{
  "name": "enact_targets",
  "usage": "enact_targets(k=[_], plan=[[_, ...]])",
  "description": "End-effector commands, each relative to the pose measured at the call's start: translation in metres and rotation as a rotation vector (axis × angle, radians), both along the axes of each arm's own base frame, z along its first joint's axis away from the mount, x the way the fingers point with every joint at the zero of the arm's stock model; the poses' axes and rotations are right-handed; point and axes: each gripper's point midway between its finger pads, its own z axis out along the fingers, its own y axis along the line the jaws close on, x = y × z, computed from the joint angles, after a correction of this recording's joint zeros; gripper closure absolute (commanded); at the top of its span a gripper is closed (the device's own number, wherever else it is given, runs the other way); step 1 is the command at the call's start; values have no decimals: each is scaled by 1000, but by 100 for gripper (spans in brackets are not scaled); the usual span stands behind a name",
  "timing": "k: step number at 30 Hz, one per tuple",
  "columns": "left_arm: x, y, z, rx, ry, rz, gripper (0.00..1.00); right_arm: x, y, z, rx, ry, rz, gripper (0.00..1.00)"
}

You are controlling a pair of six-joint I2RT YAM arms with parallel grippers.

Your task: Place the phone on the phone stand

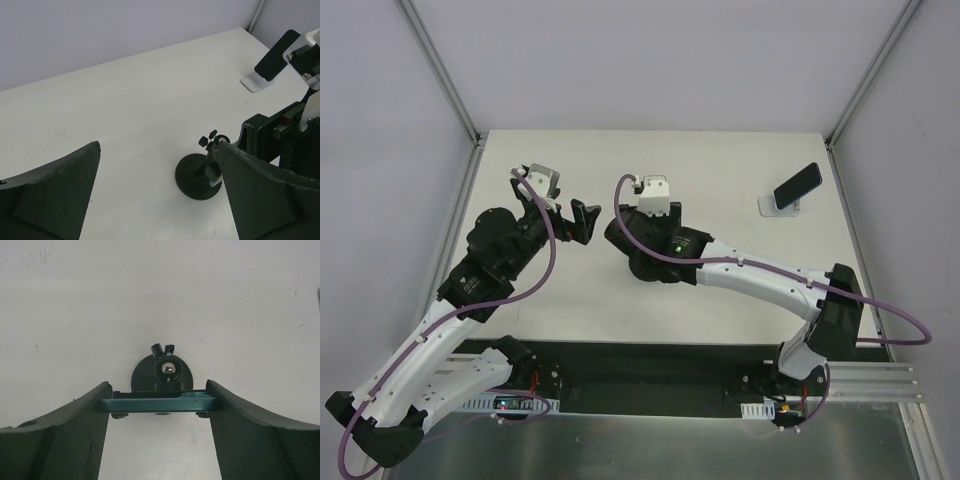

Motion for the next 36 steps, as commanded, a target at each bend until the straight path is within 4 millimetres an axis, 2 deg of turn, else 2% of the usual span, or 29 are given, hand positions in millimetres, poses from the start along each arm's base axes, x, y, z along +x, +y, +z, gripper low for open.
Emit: enact_targets(k=[1,3,5,6,8,9,11,12,15,21,26,31,36], plan=[[-2,1,7,-28,-21,-4,1,23,-37,26,-5,-67,-135,98],[-2,-1,5,-28,-12,-7,1,34,-62,25,-20,-69,-195,99],[-3,-2,5,-34,-10,-18,1,39,-87,35,-6,-89,-250,99],[-3,-3,5,-34,-9,-19,1,46,-108,35,-19,-95,-302,99],[-3,-5,5,-38,-6,-30,1,49,-140,48,-7,-126,-373,99],[-4,-5,5,-38,-6,-33,1,52,-169,51,3,-133,-439,99],[-3,-6,4,-37,-3,-34,1,53,-197,58,-3,-160,-509,99],[-4,-6,5,-39,-4,-36,1,52,-221,65,-1,-180,-568,99],[-4,-5,7,-41,-10,-33,1,46,-267,74,-13,-202,-695,99],[-6,-7,7,-43,-10,-45,1,37,-336,83,-56,-236,-896,99],[-6,-8,5,-42,-5,-51,1,50,-369,85,-47,-280,-1007,99],[-6,-6,6,-39,-11,-44,1,66,-377,80,0,-286,-994,99],[-6,-8,5,-39,-5,-51,1,61,-388,68,55,-303,-1090,99]])
